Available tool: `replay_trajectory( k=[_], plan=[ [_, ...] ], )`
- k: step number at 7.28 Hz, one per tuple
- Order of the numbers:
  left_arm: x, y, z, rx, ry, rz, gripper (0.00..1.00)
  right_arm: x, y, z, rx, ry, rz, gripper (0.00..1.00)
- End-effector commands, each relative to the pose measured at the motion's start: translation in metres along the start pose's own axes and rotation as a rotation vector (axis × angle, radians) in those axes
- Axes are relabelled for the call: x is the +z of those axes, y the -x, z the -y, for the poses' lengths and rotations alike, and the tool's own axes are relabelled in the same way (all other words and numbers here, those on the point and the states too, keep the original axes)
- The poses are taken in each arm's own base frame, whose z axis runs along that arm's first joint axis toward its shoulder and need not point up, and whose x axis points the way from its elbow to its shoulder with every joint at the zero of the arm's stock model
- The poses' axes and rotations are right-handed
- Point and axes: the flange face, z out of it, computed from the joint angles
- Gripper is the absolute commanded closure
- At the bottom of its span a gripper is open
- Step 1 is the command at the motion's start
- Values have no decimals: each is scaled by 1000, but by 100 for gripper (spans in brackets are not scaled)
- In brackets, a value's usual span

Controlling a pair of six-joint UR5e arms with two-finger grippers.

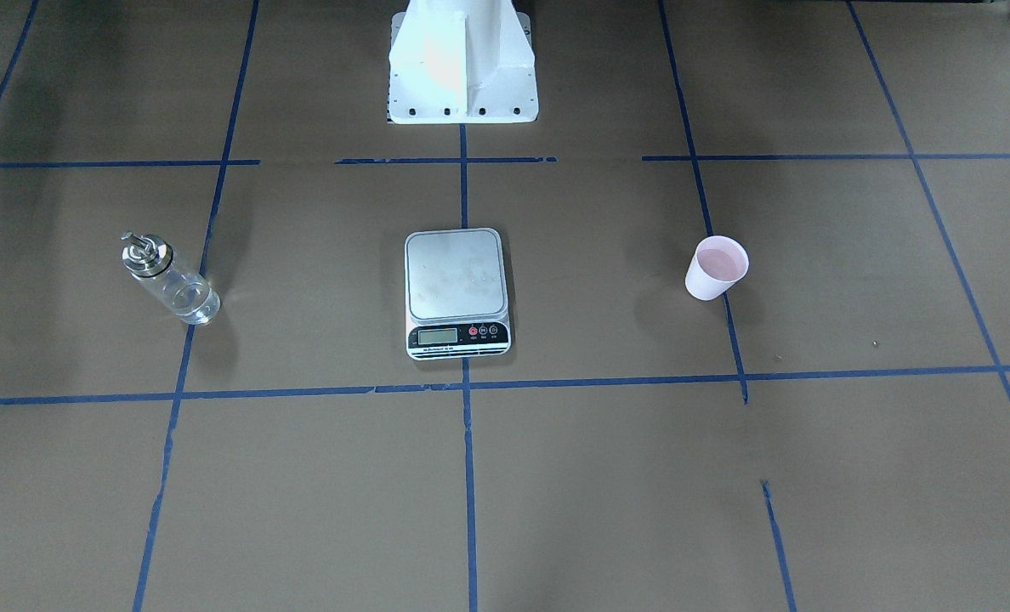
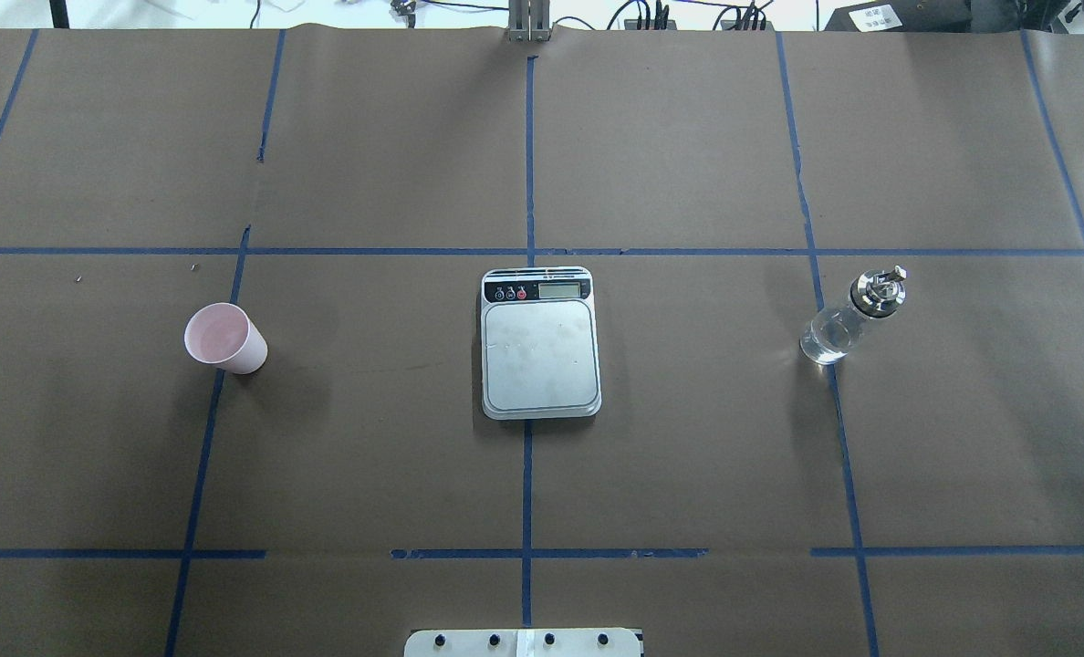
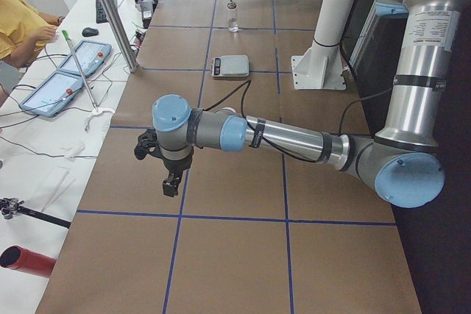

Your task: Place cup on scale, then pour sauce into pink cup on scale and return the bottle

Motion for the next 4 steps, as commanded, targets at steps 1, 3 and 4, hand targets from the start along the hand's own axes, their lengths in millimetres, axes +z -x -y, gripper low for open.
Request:
replay_trajectory(
  k=[1, 3, 4],
  plan=[
    [-21, -23, 1, 36, -34, -15, 0, -1, 2, 1, -2, -2, 1, 0],
    [-11, -23, -1, 33, -17, -16, 0, 0, 1, -1, 4, 1, 5, 0],
    [-8, -29, -4, 51, -30, -62, 0, -1, 8, -3, 4, 19, 75, 0]
  ],
)
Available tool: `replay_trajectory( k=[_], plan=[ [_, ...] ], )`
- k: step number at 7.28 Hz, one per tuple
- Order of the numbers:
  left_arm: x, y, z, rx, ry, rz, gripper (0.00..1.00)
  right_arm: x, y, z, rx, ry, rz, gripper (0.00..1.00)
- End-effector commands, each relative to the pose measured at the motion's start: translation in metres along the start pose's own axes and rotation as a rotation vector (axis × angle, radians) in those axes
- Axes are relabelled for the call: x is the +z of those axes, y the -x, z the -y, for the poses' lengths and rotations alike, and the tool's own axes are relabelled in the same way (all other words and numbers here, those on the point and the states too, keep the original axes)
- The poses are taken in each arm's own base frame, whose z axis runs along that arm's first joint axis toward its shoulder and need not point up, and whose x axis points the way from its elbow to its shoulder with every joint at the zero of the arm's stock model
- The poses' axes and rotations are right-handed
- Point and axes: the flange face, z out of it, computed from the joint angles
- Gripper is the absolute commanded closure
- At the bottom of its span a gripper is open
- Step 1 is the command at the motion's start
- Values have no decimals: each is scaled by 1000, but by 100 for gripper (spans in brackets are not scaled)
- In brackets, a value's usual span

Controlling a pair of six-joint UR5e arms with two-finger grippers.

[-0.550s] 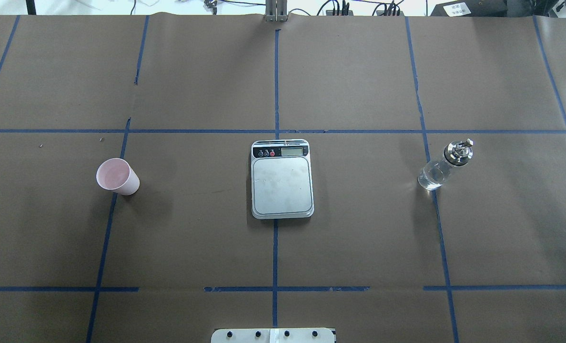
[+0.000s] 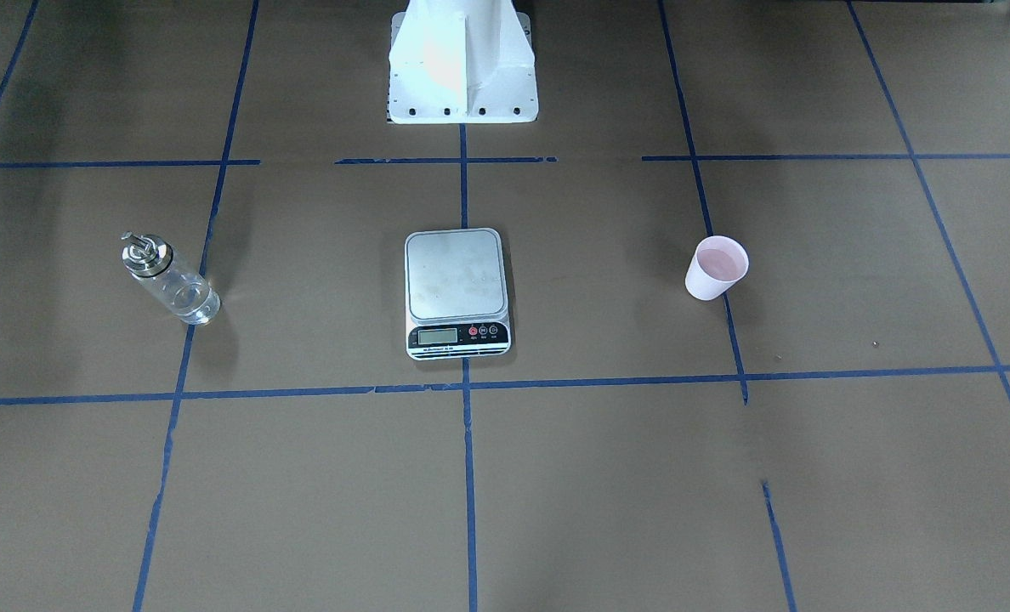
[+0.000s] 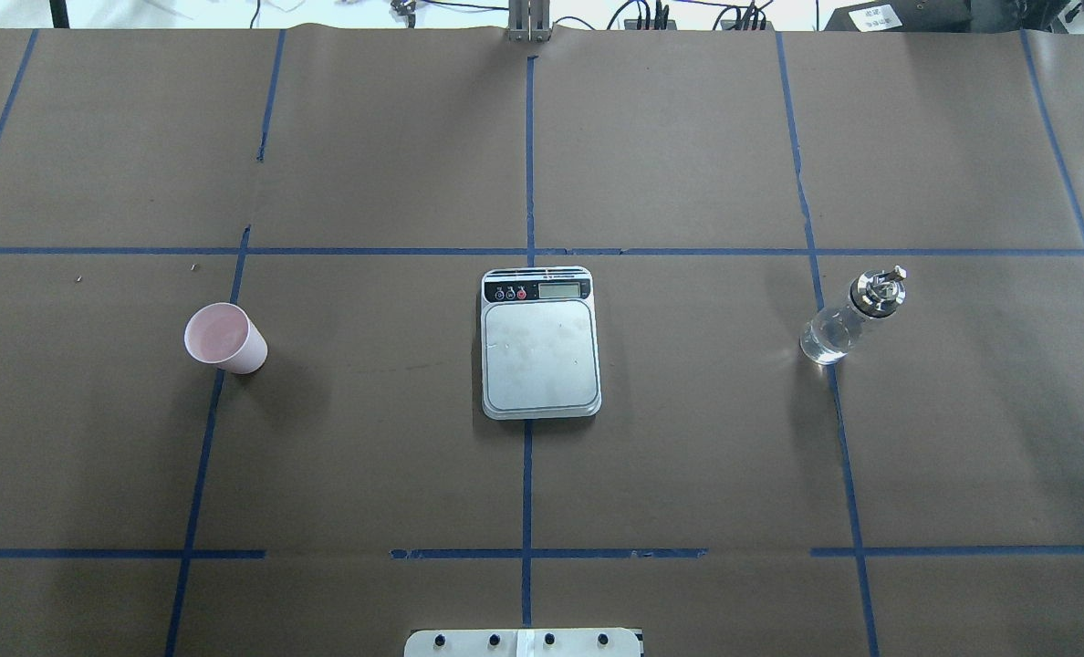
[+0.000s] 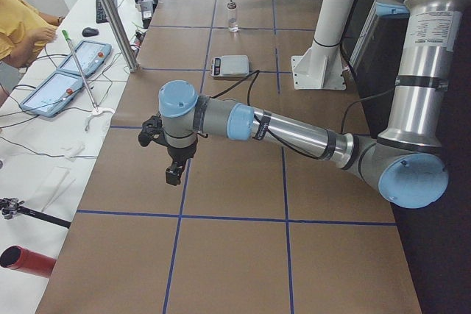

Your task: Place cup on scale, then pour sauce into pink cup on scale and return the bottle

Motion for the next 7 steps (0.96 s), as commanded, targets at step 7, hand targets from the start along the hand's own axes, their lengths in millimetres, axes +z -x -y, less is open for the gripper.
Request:
replay_trajectory(
  k=[7],
  plan=[
    [161, -275, 31, -82, 160, -167, 7, -1, 63, -2, -154, -26, 103, 0]
  ],
)
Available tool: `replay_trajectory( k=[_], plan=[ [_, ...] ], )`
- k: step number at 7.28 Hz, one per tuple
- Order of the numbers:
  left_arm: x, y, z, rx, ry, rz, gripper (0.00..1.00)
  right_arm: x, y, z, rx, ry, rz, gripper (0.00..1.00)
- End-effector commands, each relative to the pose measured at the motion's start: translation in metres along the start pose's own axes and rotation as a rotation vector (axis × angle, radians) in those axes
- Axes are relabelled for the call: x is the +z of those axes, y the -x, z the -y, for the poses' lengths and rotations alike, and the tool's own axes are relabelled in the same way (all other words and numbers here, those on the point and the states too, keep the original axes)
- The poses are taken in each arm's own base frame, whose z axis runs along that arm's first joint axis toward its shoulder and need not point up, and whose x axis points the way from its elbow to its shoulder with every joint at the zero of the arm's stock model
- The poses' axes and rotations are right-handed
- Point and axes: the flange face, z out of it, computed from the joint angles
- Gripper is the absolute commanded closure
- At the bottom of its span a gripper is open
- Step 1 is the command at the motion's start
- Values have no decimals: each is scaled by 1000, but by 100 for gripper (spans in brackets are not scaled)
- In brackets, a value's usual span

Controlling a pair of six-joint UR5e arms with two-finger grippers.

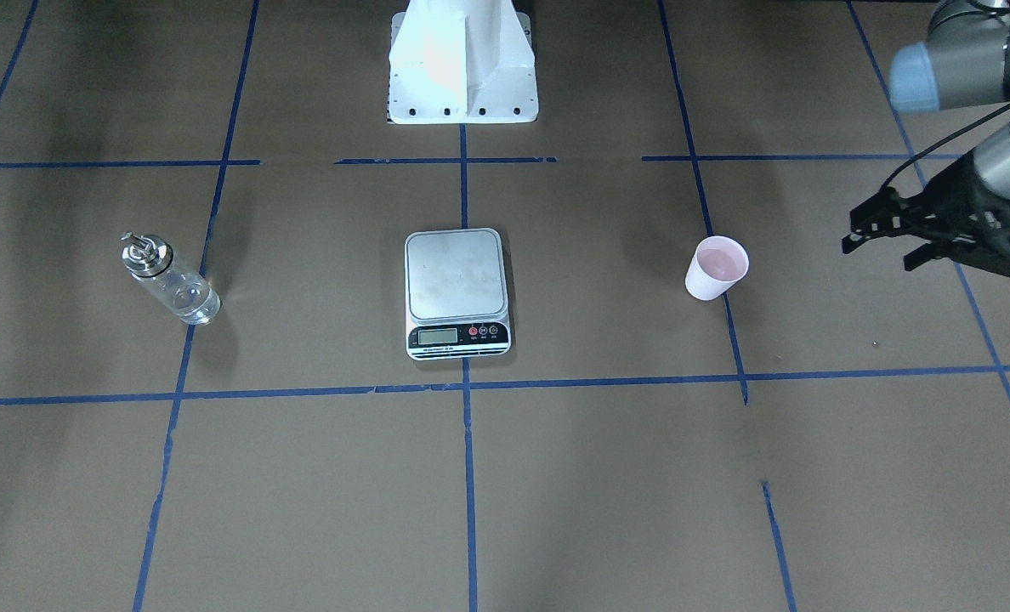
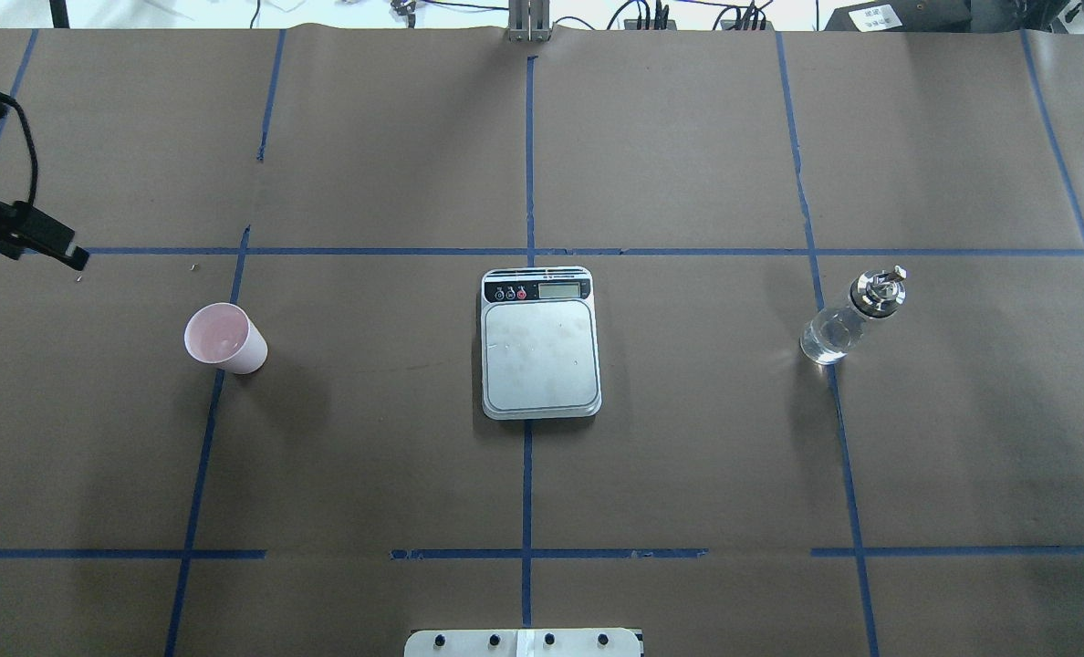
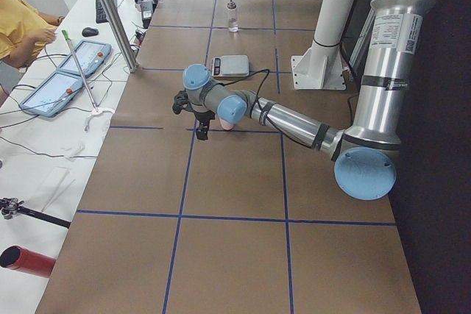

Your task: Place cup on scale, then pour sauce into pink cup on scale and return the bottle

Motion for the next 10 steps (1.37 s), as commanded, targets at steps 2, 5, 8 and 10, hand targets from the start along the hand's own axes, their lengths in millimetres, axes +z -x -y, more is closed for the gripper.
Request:
replay_trajectory(
  k=[2, 5, 8, 10],
  plan=[
    [55, -41, -1, -5, 60, 21, 7, 3, -2, -3, 1, 3, -3, 0],
    [86, -70, 21, 20, 95, 8, 7, 9, -1, -5, -4, 15, -5, 0],
    [102, -85, 12, 41, 125, 4, 12, 12, -1, -4, -4, 22, -4, 0],
    [109, -91, 8, 50, 138, 2, 31, 12, -1, -4, -5, 21, -4, 0]
  ],
)
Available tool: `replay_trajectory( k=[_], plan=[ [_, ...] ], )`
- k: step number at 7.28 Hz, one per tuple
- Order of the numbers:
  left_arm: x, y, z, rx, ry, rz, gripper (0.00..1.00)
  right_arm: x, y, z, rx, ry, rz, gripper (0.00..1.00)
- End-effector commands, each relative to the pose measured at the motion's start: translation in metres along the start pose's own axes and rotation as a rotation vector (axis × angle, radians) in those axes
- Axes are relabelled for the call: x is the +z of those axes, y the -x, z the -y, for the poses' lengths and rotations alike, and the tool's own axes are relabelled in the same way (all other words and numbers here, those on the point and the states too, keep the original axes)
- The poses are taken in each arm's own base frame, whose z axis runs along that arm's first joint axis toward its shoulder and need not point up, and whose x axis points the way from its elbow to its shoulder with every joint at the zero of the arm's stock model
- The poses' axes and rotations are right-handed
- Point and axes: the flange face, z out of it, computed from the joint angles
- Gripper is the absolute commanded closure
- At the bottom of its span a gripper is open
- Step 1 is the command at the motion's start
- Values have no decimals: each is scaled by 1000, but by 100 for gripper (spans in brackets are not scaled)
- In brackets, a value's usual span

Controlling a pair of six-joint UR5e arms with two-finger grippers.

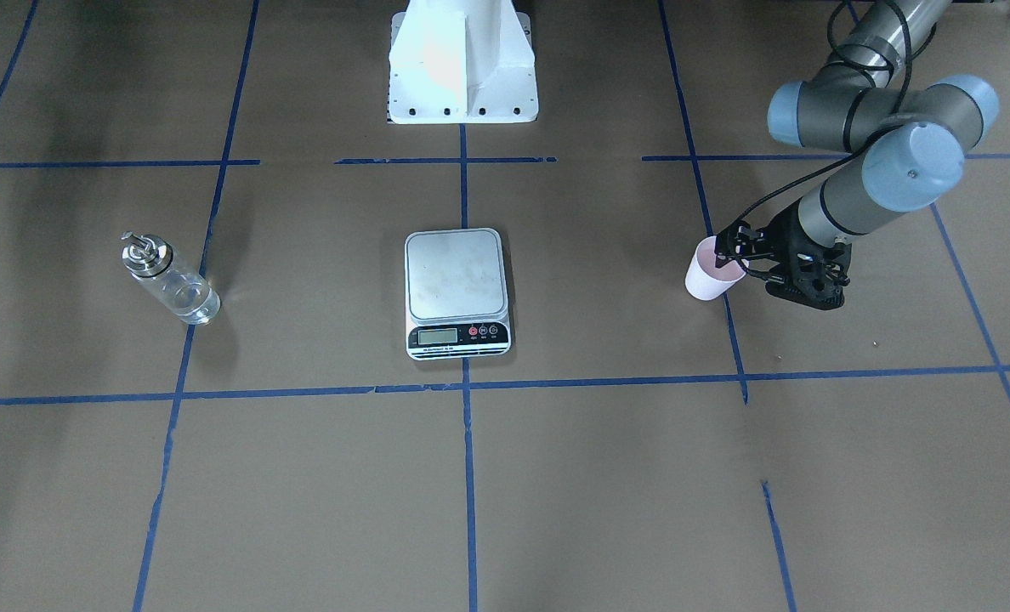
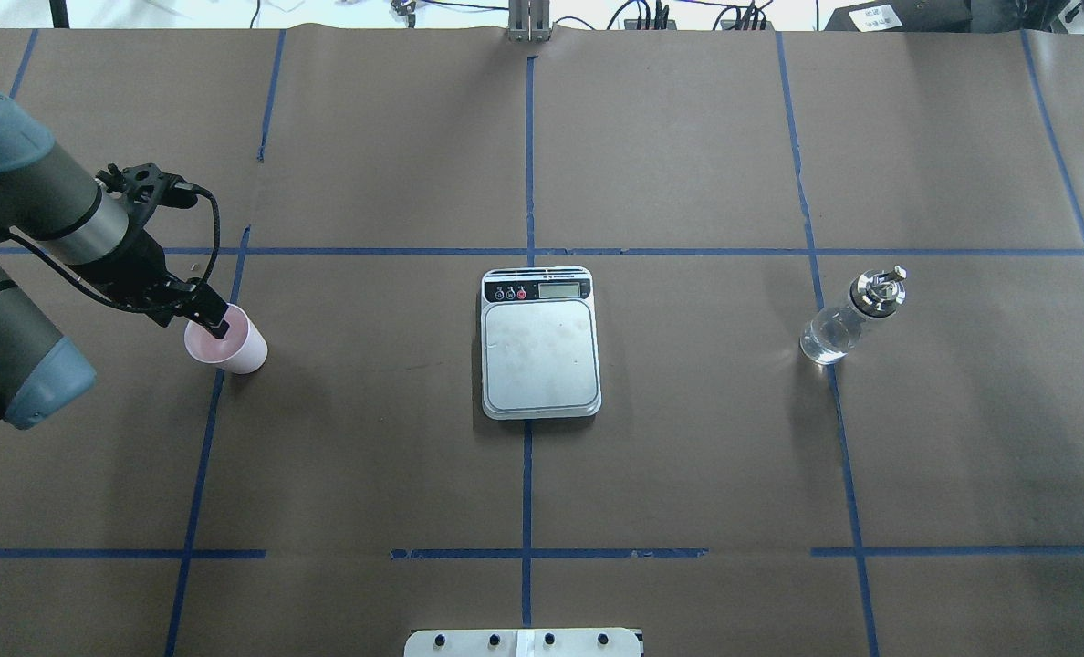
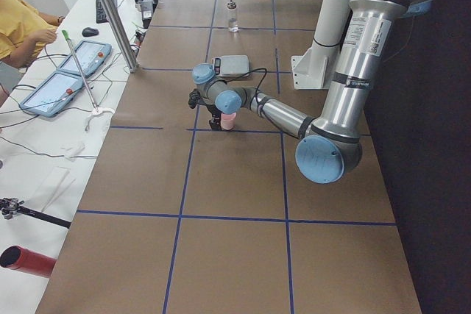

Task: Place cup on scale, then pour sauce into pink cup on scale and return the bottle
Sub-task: 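Reach the left gripper down and grasp the pink paper cup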

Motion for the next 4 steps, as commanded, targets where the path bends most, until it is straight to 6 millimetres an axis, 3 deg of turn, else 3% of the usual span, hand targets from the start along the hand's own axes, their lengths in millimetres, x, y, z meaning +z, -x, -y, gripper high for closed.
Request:
replay_trajectory(
  k=[1, 2, 3, 4],
  plan=[
    [4, -9, -1, 14, 3, 2, 93, 0, 1, 0, -2, -1, 0, 0],
    [2, -10, -1, 18, 0, 2, 100, 0, 1, 0, -2, -1, 0, 0],
    [2, -11, -1, 25, 0, 0, 100, 0, 0, 0, -3, 0, 0, 0],
    [-10, -25, 5, 36, -23, -10, 100, 0, -1, 0, -2, 0, -2, 0]
  ],
)
